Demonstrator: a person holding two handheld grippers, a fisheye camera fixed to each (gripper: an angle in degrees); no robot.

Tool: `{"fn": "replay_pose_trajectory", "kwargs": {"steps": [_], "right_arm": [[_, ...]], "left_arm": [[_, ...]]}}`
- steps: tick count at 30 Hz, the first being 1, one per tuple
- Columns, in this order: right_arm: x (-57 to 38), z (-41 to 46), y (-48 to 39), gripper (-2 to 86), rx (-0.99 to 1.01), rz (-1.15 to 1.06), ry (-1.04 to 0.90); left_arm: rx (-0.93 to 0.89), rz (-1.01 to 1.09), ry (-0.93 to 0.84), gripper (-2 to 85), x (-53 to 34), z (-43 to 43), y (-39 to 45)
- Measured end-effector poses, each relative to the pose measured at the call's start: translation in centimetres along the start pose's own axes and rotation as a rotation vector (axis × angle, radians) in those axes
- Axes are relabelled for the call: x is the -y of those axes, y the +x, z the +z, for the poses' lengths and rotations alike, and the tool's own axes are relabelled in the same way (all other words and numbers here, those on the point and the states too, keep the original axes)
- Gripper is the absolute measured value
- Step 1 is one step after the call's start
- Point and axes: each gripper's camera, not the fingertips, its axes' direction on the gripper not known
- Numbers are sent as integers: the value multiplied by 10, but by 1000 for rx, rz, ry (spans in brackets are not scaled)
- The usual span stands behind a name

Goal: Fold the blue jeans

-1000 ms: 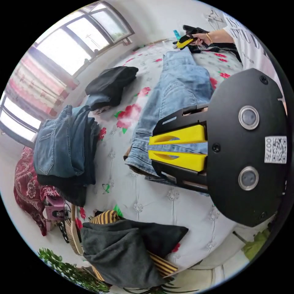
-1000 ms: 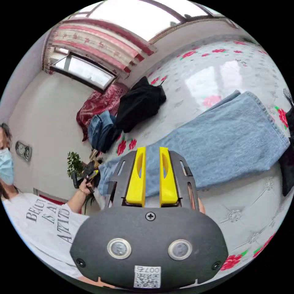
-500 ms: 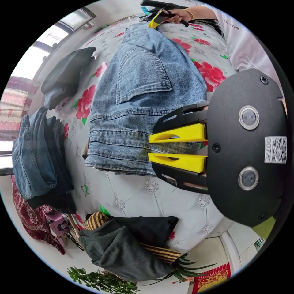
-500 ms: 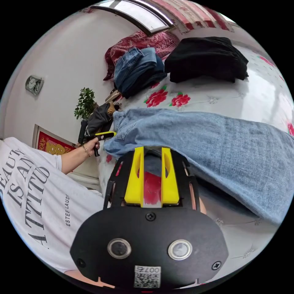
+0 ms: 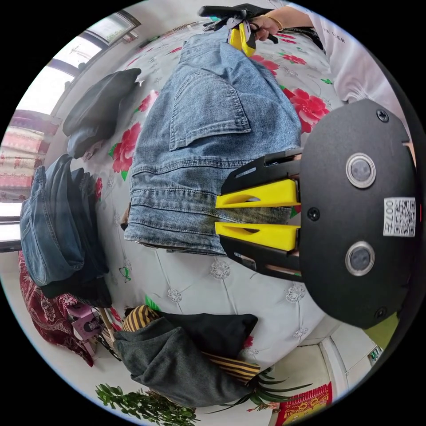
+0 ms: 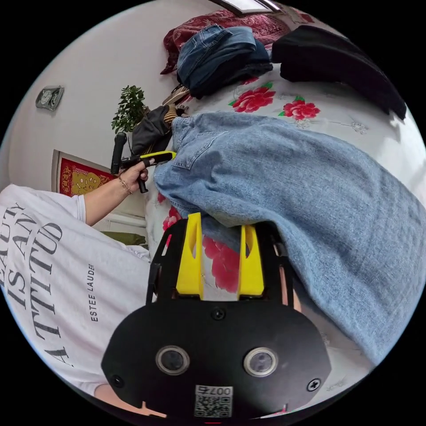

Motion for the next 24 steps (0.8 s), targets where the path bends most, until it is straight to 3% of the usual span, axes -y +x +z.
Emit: {"fn": "replay_pose_trajectory", "kwargs": {"steps": [3,6,10,13,20,24], "right_arm": [[-15,12,-13,17,35,-91,-135],[-73,-11,-37,5,-13,-159,-61],[-119,-37,-18,11,-17,17,66],[-115,-50,-6,31,-19,76,152],[-61,-21,5,26,204,89,113],[-99,-35,-34,11,100,-3,160]], "left_arm": [[9,10,3,52,2,4,-3],[9,15,10,53,4,7,-8],[-2,-8,33,51,4,13,-15],[7,-14,37,50,6,17,-18],[30,32,11,54,17,27,-23],[86,123,-14,54,26,33,-18]]}}
